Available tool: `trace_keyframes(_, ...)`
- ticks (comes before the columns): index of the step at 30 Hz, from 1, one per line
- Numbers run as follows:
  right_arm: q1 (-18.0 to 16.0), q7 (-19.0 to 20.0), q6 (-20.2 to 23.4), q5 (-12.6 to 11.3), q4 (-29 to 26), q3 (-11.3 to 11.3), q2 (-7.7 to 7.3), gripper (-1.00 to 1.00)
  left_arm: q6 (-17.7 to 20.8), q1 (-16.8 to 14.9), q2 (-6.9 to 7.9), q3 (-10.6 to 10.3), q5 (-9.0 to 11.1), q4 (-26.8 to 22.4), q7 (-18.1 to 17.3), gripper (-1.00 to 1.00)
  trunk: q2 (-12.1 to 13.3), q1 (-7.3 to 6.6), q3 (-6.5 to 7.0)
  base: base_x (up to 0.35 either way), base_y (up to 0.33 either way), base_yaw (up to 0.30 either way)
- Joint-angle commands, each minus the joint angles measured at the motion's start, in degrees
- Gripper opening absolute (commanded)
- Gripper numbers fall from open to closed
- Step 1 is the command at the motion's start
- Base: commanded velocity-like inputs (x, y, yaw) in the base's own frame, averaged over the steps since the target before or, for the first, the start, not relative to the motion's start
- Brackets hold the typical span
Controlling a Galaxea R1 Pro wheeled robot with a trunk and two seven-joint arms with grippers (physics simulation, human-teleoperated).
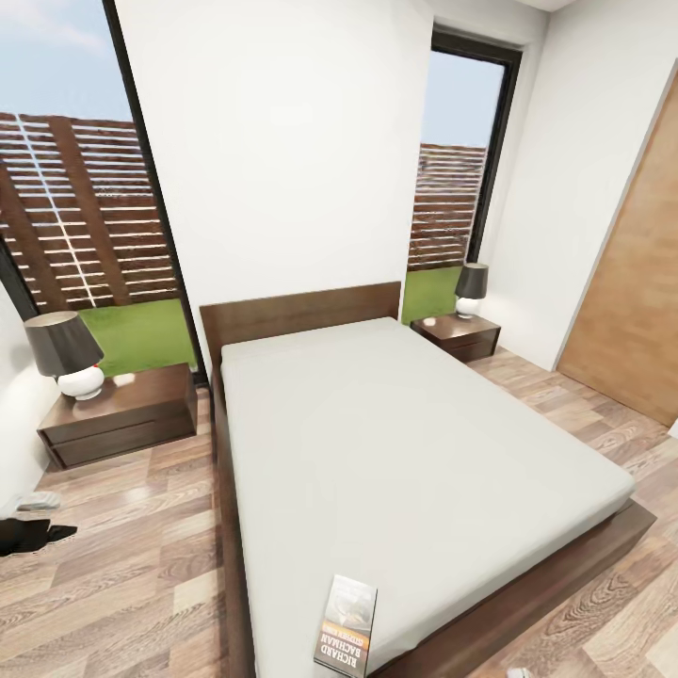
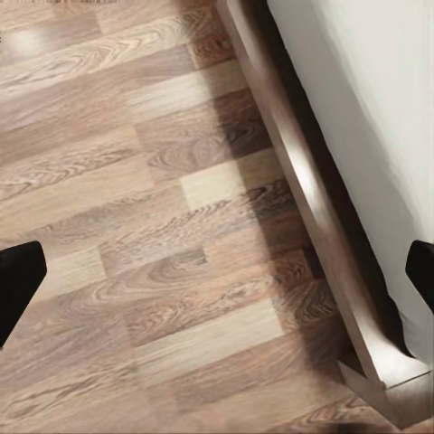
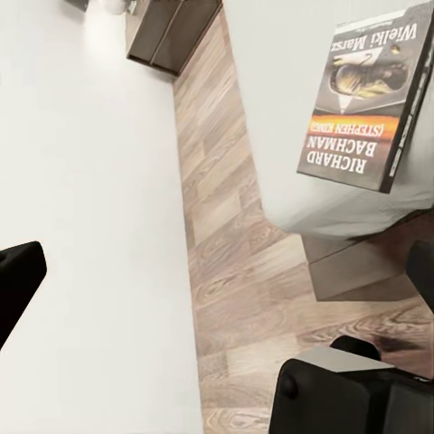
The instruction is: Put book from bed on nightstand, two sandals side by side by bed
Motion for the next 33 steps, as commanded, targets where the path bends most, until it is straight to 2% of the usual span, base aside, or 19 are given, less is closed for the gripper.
trace_keyframes(1, -0.1, 0.4, 0.6, 0.4, -0.1, -0.5, 0.01, 1.0, 1.2, -0.1, 0.43, -0.2, 0.5, -0.9, -0.1, 1.0, -0.1, 0.04, -0.14, 0.0, 0.0, 0.0)
trace_keyframes(4, -1.0, 0.6, 0.7, 0.3, -0.1, -0.5, -0.12, 1.0, 2.7, -0.2, 1.36, 0.0, 0.4, -2.7, -0.2, 1.0, -0.1, 0.04, -0.14, 0.0, 0.0, 0.0)
trace_keyframes(9, -3.3, 1.3, 0.8, 0.1, 0.0, -0.6, -0.9, 1.0, 4.5, -0.3, 2.12, 0.1, 0.4, -4.1, -0.3, 1.0, -0.1, 0.04, -0.14, 0.0, 0.0, 0.0)
trace_keyframes(14, -3.9, 2.6, 1.2, 0.0, 0.1, -0.8, -1.37, 1.0, 5.0, -0.3, 2.34, 0.1, 0.4, -4.5, -0.3, 1.0, -0.1, 0.04, -0.14, 0.0, 0.0, 0.0)
trace_keyframes(17, -4.2, 4.7, 2.3, -0.1, 0.3, -1.0, -2.37, 1.0, 5.2, -0.3, 2.46, 0.1, 0.4, -4.6, -0.3, 1.0, -0.1, 0.04, -0.14, 0.0, 0.0, 0.0)
trace_keyframes(21, -4.3, 6.0, 2.7, -0.4, 0.5, -1.2, -2.96, 1.0, 5.3, -0.3, 2.5, 0.1, 0.4, -4.6, -0.3, 1.0, -0.1, 0.04, -0.14, 0.0, 0.0, 0.0)
trace_keyframes(28, -4.3, 6.6, 2.6, -0.6, 0.9, -1.9, -3.15, 1.0, 5.3, -0.3, 2.53, 0.1, 0.5, -4.7, -0.3, 1.0, -2.9, 1.58, -1.39, 0.0, 0.0, 0.0)
trace_keyframes(33, -4.3, 6.5, 0.5, -0.6, 1.1, -2.0, -3.14, 1.0, 5.3, -0.3, 2.51, 0.1, 0.5, -4.7, -0.3, 1.0, -4.9, 2.68, -2.29, 0.0, 0.0, 0.0)
